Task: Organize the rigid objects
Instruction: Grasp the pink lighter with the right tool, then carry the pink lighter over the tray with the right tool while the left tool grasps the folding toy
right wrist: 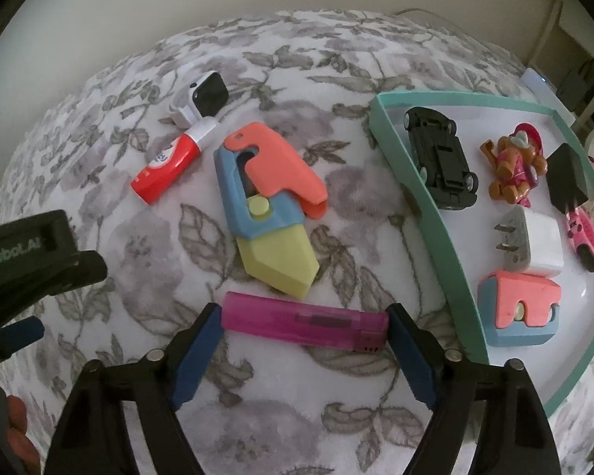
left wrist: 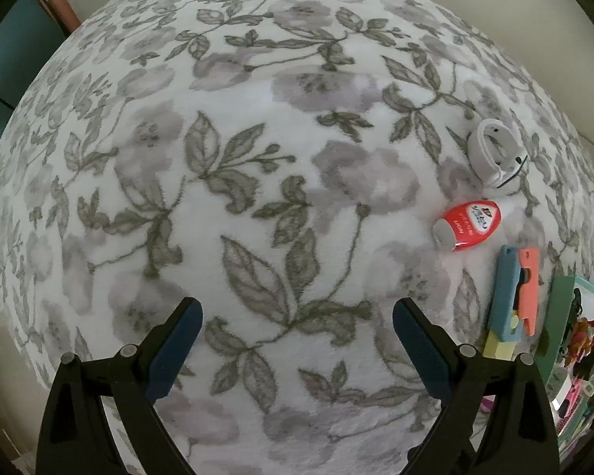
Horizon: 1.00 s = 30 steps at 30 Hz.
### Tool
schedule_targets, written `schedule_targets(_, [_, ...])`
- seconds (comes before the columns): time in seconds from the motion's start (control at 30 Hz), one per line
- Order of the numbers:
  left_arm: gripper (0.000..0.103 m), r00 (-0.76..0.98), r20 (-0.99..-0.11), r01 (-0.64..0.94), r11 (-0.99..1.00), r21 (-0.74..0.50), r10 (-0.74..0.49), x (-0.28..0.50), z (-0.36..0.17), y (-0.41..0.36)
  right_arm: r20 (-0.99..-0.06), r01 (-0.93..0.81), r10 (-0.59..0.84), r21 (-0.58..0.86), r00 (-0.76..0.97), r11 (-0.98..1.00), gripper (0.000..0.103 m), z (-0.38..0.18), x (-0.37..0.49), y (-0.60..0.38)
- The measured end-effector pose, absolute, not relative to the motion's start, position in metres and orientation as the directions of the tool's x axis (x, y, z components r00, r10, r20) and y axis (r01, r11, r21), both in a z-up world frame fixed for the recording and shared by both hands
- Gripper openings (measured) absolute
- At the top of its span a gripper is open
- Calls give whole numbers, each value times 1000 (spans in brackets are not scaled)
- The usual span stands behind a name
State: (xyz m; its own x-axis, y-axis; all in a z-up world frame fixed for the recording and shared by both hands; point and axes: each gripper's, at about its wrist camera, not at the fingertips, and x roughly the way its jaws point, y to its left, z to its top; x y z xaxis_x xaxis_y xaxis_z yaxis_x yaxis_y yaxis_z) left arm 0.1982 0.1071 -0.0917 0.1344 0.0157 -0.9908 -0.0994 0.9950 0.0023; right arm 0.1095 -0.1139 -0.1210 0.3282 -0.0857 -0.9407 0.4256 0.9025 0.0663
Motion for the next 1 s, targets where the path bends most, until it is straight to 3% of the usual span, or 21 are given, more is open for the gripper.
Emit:
schedule_targets(0.6, [97,163,-982,-71,992,-108,-95,206,-94,46,-921,417,-17,159,390,895,84,-103,112,-142])
schedule_targets(1.0, [97,165,-973,7,986,-164,-163,222,-100,-4,-881,368,-80,111,466,923,84,-72,116,-157])
